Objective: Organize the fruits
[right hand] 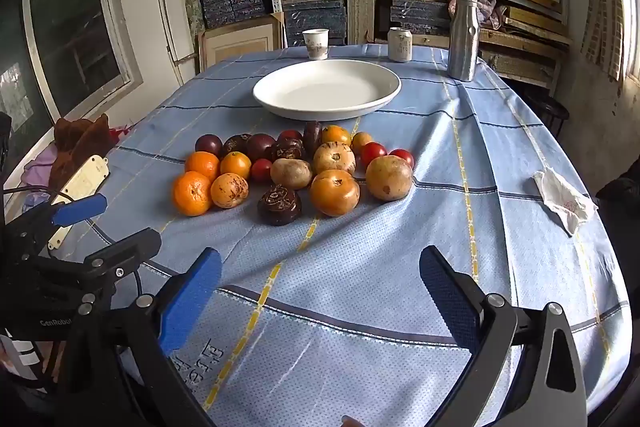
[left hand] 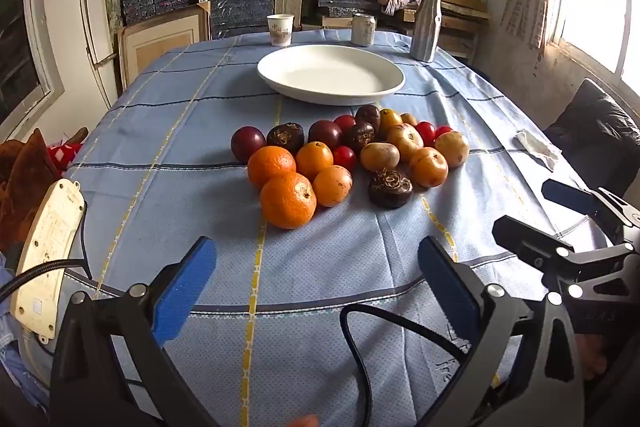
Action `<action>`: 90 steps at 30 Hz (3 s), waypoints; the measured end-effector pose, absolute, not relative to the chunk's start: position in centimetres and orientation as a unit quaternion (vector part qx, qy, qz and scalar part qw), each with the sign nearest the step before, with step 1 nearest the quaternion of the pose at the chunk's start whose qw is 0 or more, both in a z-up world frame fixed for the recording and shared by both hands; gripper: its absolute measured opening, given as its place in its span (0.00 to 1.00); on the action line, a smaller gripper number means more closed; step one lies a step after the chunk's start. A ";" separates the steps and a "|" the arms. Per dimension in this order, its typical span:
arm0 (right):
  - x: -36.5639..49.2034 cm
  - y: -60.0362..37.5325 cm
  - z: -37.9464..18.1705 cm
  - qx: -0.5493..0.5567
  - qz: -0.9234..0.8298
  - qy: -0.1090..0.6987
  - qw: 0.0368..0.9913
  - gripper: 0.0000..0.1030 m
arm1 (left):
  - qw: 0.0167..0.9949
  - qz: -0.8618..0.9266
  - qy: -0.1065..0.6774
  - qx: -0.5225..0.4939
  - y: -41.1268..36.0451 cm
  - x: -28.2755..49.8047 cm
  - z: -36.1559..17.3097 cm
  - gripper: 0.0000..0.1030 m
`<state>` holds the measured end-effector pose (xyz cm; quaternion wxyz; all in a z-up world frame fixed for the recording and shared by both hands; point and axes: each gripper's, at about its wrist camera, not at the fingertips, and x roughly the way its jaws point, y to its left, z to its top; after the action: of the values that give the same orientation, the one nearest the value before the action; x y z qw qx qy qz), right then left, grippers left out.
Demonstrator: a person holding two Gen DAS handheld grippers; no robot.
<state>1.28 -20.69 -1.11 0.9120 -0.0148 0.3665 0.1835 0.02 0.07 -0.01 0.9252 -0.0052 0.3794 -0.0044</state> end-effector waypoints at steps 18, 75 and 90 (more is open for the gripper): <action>1.3 -20.9 -0.9 -0.006 0.185 0.363 0.913 0.97 | 0.925 -0.005 0.381 -0.004 0.0 0.2 -0.5 0.96; 1.3 -20.8 -1.0 -0.005 0.186 0.364 0.913 0.97 | 0.922 -0.006 0.387 -0.006 -0.1 0.5 -1.0 0.96; 1.3 -20.8 -0.9 -0.003 0.187 0.365 0.912 0.97 | 0.921 -0.006 0.389 -0.006 -0.2 -0.2 -2.2 0.96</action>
<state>1.29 -20.83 -0.89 0.9119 -0.0027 0.3651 0.1875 -0.25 -0.17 -2.18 0.9212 -0.0064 0.3889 -0.0061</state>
